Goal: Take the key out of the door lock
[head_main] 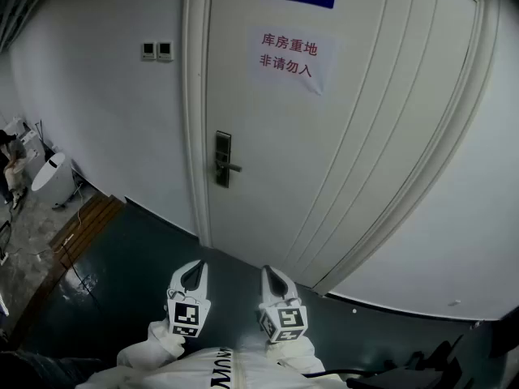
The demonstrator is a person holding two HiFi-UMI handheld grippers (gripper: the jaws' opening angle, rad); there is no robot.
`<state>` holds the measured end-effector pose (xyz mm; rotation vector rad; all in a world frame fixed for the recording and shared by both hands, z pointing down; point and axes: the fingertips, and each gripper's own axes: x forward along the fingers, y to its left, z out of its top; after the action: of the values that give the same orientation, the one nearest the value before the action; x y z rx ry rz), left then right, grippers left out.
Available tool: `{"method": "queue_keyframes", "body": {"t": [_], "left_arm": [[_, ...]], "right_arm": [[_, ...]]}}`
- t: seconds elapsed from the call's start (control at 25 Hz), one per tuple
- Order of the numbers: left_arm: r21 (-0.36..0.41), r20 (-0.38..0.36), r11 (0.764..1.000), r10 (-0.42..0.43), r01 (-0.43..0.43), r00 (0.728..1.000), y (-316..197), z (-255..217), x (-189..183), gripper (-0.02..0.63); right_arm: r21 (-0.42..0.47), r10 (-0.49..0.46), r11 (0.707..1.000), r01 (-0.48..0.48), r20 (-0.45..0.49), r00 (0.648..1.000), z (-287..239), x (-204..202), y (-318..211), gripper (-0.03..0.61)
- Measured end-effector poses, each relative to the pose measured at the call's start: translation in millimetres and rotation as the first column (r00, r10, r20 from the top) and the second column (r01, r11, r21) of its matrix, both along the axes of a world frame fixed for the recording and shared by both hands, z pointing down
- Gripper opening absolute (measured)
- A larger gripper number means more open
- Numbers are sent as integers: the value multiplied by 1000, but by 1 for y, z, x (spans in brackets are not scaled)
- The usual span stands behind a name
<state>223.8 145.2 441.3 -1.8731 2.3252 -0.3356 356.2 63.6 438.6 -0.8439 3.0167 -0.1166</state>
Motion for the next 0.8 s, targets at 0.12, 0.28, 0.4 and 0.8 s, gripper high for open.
{"method": "queue_keyframes", "body": {"t": [0.12,0.28,0.4,0.8], "left_arm": [[-4,6,1000,7,-7,1000,-3,0,4,0],[-5,13,1000,10,-10,1000,-7,-2,8,0],[-9,10,1000,10,-10,1000,-10,-2,12,0],[-44,21,999,1,0,1000,-12,11,28,0]], "right_arm": [[-5,4,1000,-4,3,1000,1,4,-1,-2],[-12,5,1000,-5,7,1000,2,8,-4,-2],[-18,-1,1000,2,13,1000,3,11,-5,-2],[-35,-44,998,45,20,999,14,18,-7,-2]]}}
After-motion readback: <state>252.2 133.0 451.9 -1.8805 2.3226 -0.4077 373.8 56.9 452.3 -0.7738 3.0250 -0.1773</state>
